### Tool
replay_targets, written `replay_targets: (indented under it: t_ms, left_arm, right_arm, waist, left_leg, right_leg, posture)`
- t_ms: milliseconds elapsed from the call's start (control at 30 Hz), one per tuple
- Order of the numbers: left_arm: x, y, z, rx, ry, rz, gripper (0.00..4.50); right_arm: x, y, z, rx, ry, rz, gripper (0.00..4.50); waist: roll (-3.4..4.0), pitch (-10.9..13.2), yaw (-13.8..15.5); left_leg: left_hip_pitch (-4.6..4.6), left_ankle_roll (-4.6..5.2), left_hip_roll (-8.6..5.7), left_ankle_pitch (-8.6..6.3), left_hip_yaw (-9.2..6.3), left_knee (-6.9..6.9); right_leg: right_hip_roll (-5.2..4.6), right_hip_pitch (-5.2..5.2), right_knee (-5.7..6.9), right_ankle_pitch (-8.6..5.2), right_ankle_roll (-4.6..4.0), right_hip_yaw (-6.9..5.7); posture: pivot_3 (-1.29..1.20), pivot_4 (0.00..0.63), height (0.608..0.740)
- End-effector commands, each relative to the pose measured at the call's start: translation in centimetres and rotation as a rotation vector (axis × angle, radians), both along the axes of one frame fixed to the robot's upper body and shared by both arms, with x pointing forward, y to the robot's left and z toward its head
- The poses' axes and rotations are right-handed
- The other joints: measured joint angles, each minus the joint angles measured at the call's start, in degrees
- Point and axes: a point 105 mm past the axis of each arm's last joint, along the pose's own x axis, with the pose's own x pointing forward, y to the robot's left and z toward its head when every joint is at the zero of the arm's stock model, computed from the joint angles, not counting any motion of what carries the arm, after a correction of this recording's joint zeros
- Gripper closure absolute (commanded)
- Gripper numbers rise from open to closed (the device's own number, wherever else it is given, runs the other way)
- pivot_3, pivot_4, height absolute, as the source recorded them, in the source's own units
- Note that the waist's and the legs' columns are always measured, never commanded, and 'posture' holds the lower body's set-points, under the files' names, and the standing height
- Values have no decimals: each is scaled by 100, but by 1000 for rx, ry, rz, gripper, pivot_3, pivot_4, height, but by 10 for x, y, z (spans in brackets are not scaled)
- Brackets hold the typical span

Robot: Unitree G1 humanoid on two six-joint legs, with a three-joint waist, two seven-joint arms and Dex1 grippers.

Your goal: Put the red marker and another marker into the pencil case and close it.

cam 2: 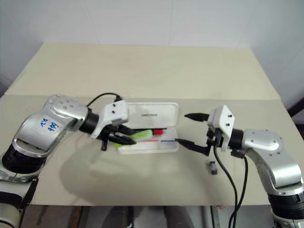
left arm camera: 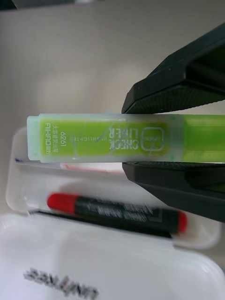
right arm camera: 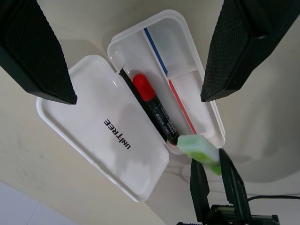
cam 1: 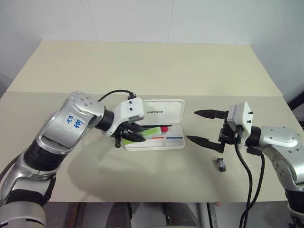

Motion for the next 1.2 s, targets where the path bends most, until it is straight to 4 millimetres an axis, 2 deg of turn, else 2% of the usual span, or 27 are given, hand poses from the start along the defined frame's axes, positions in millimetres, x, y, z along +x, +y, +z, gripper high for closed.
replay_targets:
  t_ms: [33, 267, 733, 900, 1000, 1200]
  left_arm:
    - [-2, -4, -5, 18, -22, -9, 3452]
    - [7, -4, -20, 67, -61, -20, 3452]
    - [12, -5, -24, 101, -98, -82, 3452]
    - [14, -9, -23, 90, -109, -101, 1798]
    - [13, -18, -16, 43, -106, -115, 840]
    - [9, -30, -1, -34, -119, -133, 840]
  right_arm:
    - [-5, 3, 11, 14, -47, 4, 0]
    - [-6, 3, 13, 23, -54, -14, 0]
    - [-8, 2, 15, 36, -64, -40, 0]
    - [-8, 2, 14, 41, -68, -48, 0]
    - [-8, 3, 13, 45, -68, -50, 0]
    - [-7, 3, 12, 50, -67, -46, 0]
  waist:
    - [0, 0, -5]
    - [0, 0, 11]
    - [0, 0, 17]
    - [0, 0, 22]
    - [0, 0, 42]
    - [0, 0, 47]
  left_leg:
    - [1, 0, 0, 0, -1, 1]
    - [2, -1, -3, 1, -1, 2]
    - [2, -1, -3, 1, -2, 0]
    - [2, -1, -3, 1, -2, 1]
    - [1, -1, -4, 1, -1, 2]
    - [2, -1, -4, 1, -2, 2]
  right_leg:
    - [0, 2, 0, 0, 1, 0]
    - [0, 5, -2, 2, 3, 2]
    - [0, 6, -6, 2, 3, 2]
    - [0, 7, -6, 2, 3, 2]
    - [0, 8, -6, 2, 4, 3]
    - [0, 8, -6, 2, 4, 2]
  posture:
    - [0, 150, 740]
    - [0, 150, 740]
    - [0, 150, 740]
    - [0, 150, 740]
    - [0, 150, 740]
    - [0, 150, 740]
